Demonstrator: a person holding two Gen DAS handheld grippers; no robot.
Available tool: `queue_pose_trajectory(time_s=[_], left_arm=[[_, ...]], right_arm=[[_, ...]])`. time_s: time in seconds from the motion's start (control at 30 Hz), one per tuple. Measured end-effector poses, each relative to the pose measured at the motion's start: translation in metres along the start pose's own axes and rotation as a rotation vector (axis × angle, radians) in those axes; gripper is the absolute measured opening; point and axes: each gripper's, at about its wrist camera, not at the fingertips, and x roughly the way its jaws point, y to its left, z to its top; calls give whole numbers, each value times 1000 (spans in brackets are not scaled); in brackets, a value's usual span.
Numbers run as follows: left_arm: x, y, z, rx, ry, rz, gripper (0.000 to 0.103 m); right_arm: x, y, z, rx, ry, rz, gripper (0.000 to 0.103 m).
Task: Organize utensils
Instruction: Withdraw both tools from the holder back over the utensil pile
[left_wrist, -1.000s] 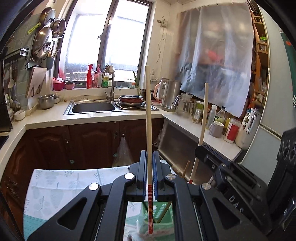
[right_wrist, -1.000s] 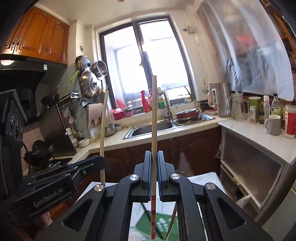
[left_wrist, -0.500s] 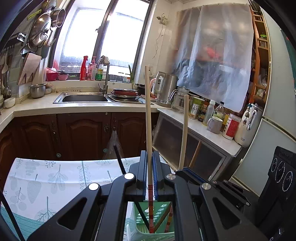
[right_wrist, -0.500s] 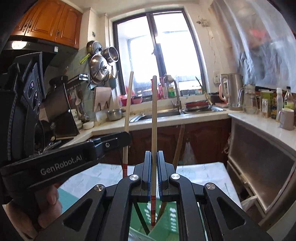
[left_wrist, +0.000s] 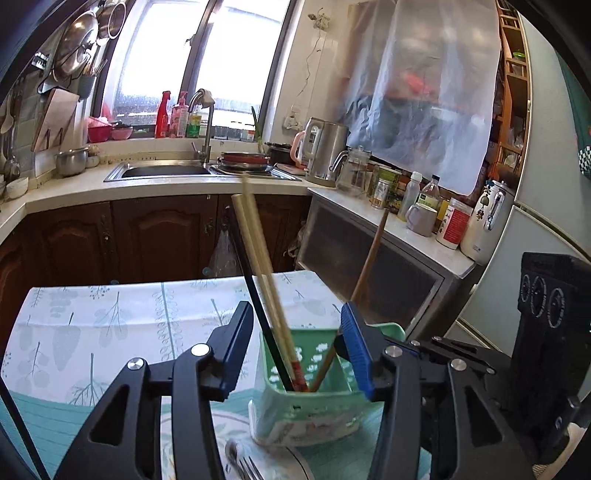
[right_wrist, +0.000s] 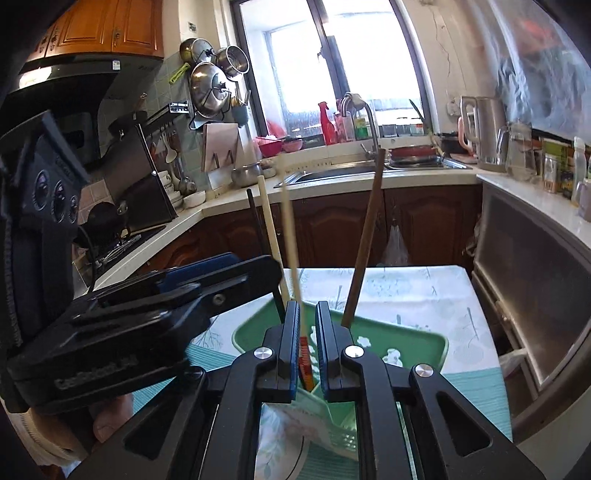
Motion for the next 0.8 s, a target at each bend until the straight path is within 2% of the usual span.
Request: queue_pose_trajectory(time_s=[0.1,0.17,0.2,0.37,0.67,0.8], left_arm=[[-10,4,-2,-48,53,-5,50],[-18,8,-5,-80,93,2,59],[-23,10,-8,-95,113,5,60],[-47,20,-19,-131,186,21,61],[-78,30,-55,-140,373,127,61],[-85,34,-79,-151,454,155,61]], right_arm=[[-6,5,-5,8,15,-7,9],[-18,11,-2,24,33,0,9],[-20,13,-6,33,45,1,9],[-51,46,-7,61,114,-12,9],[-84,84,-41,188,344,-3,9],[-93,95,-69,243,440,-19,9]])
